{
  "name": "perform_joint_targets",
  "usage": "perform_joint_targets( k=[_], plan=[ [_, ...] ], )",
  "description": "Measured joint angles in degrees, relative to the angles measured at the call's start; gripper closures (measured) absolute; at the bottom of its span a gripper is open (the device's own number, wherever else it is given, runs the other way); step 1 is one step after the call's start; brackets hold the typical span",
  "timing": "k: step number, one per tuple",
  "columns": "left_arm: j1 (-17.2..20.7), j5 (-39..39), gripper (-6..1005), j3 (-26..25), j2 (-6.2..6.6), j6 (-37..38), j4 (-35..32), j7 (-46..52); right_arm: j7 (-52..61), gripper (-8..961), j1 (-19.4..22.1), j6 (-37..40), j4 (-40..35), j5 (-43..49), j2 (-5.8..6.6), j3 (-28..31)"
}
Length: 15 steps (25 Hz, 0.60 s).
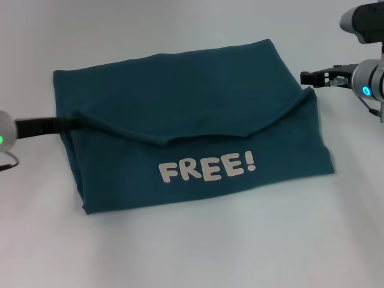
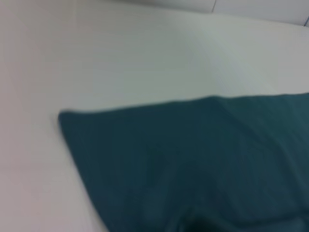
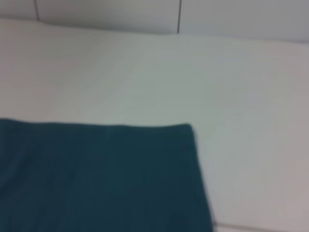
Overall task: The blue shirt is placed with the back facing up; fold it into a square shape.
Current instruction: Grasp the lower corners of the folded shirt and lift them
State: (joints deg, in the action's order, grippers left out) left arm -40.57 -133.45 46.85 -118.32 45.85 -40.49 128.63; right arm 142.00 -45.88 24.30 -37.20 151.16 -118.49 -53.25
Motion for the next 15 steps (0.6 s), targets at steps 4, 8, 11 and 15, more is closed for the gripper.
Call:
perform_joint_targets(
  k=[4, 8, 11, 15],
  plan=[
    [4.3, -4.3, 178, -0.1, 0.55, 12.0, -9.9, 9.7, 0.0, 134, 0.7, 5.4, -2.2, 0.0, 0.68, 0.2],
    [9.1, -6.0, 86, 0.0, 0.27, 24.7, -20.4, 16.6, 0.6, 45, 1.6, 8.7, -4.6, 0.0, 0.75, 0.4],
    [10.9, -6.1, 64, -0.2, 0.29, 32.0, -24.0, 18.9, 0.7, 23, 2.0, 11.0, -6.3, 0.0, 0.74, 0.5],
    [11.1, -7.1, 66, -0.2, 0.3, 34.9, -22.7, 20.2, 0.6, 22, 2.0, 13.2, -7.8, 0.0, 0.58, 0.2]
  ],
)
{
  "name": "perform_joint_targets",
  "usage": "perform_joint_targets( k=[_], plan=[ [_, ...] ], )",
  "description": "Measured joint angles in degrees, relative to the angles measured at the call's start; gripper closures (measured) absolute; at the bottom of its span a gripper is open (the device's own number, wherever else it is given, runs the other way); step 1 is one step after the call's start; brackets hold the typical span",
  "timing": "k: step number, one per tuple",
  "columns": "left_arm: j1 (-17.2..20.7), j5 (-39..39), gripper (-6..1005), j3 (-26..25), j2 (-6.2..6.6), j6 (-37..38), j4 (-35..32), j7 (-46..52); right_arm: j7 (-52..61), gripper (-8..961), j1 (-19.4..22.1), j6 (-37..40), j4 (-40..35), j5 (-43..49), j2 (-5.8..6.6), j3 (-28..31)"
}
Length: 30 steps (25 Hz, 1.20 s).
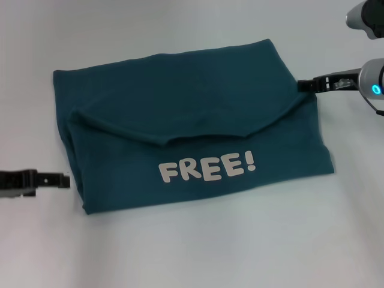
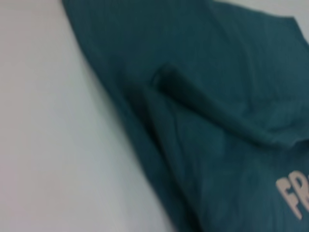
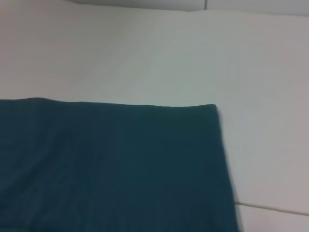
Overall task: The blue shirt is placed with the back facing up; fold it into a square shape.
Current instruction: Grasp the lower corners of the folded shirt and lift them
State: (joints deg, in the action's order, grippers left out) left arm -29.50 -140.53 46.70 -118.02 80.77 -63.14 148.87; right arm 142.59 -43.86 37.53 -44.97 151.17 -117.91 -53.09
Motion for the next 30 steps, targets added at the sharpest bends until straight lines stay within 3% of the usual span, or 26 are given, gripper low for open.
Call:
perform_joint_targets(
  k=[10, 30],
  plan=[
    [-4.4, -2.0, 70, 0.0, 0.52, -0.3, 9.1, 1.0, -0.3, 23, -0.8, 0.2, -0.4, 0.0, -0.49, -0.2],
    [-10.6, -5.0, 77, 0.5, 0.68, -4.6, 18.8, 2.6, -0.5, 23, -0.3, -0.3, -0.4, 0.1, -0.62, -0.8]
  ],
)
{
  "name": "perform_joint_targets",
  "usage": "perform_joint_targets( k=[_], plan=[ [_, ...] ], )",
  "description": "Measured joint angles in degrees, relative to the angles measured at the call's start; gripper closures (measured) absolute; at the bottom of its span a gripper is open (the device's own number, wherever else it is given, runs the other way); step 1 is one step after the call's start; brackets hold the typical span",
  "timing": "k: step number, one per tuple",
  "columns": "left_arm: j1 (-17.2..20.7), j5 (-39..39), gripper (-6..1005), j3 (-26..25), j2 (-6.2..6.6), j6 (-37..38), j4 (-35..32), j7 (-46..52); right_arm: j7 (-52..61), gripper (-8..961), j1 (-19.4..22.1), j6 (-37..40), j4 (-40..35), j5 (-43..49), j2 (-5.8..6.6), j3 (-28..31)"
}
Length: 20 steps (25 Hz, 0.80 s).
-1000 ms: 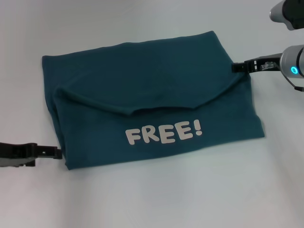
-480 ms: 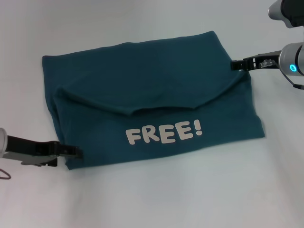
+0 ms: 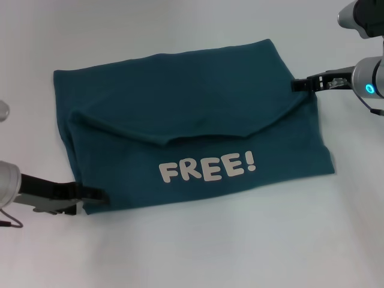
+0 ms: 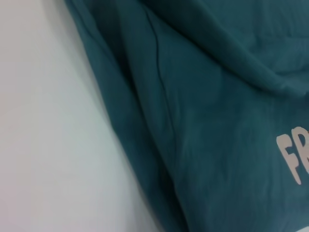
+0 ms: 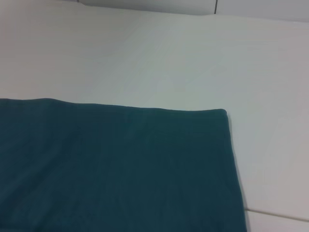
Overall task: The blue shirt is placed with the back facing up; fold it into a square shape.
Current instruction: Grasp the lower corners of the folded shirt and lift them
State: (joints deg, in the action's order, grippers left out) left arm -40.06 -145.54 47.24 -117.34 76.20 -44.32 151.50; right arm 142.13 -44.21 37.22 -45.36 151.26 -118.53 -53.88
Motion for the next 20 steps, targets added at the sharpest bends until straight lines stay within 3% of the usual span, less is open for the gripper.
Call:
perform_joint_targets(
  k=[20],
  plan=[
    [-2.0, 0.0, 85, 1.2, -0.47, -0.8, 1.9, -0.5, 0.0, 28, 0.5, 0.6, -0.4, 0.1, -0.14, -1.0]
  ],
)
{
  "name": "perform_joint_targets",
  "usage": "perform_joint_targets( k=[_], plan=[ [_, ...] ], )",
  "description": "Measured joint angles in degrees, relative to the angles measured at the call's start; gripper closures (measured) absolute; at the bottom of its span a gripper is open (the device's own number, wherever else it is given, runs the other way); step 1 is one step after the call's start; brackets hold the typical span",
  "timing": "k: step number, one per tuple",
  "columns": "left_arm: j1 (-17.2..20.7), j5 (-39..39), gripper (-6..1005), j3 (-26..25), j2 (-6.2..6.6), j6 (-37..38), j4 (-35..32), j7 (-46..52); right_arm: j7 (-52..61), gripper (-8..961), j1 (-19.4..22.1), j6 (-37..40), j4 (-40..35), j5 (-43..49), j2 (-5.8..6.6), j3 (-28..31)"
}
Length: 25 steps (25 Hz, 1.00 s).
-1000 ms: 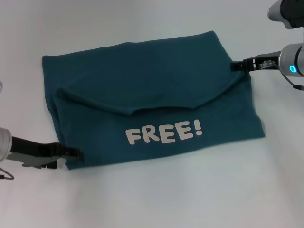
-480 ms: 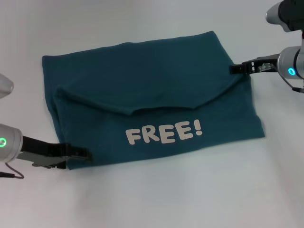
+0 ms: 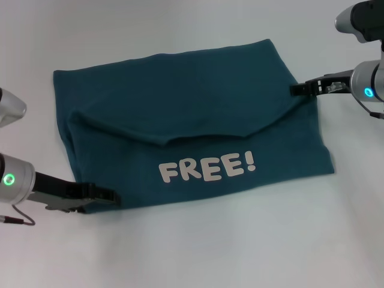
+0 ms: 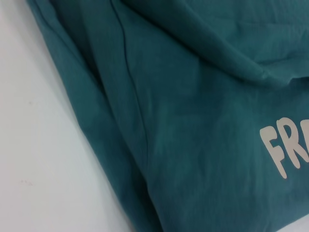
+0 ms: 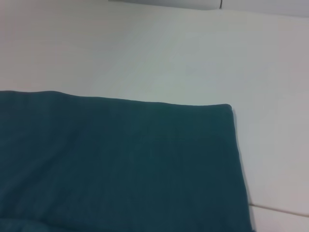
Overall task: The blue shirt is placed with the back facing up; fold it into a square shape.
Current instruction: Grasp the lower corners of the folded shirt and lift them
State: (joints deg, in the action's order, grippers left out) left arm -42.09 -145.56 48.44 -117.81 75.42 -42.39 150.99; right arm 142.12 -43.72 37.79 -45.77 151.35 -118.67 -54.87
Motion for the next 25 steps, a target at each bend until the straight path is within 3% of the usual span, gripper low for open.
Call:
perform_joint_targets(
  k=[6, 9, 14, 25],
  plan=[
    [-0.3, 0.1, 87, 0.4, -0.09, -1.8, 0.2, -0.3, 0.0, 30, 0.4, 0.3, -0.7, 0.2, -0.08, 0.0],
    [-0.7, 0.0, 273, 2.1, -0.45, -2.5, 0.3, -0.3, 0.0, 31, 1.0, 0.4, -1.8, 0.3, -0.36, 0.0],
    [-1.5, 0.0, 501, 4.5, -0.75, -3.2, 0.8, 0.1, 0.0, 34, 1.6, 0.6, -3.1, 0.3, -0.76, 0.0],
    [-2.1, 0.4, 748, 4.6, -1.05, -3.8, 1.0, -0.7, 0.4, 35, 1.6, 3.2, -3.7, 0.4, -0.77, 0.3]
  ],
)
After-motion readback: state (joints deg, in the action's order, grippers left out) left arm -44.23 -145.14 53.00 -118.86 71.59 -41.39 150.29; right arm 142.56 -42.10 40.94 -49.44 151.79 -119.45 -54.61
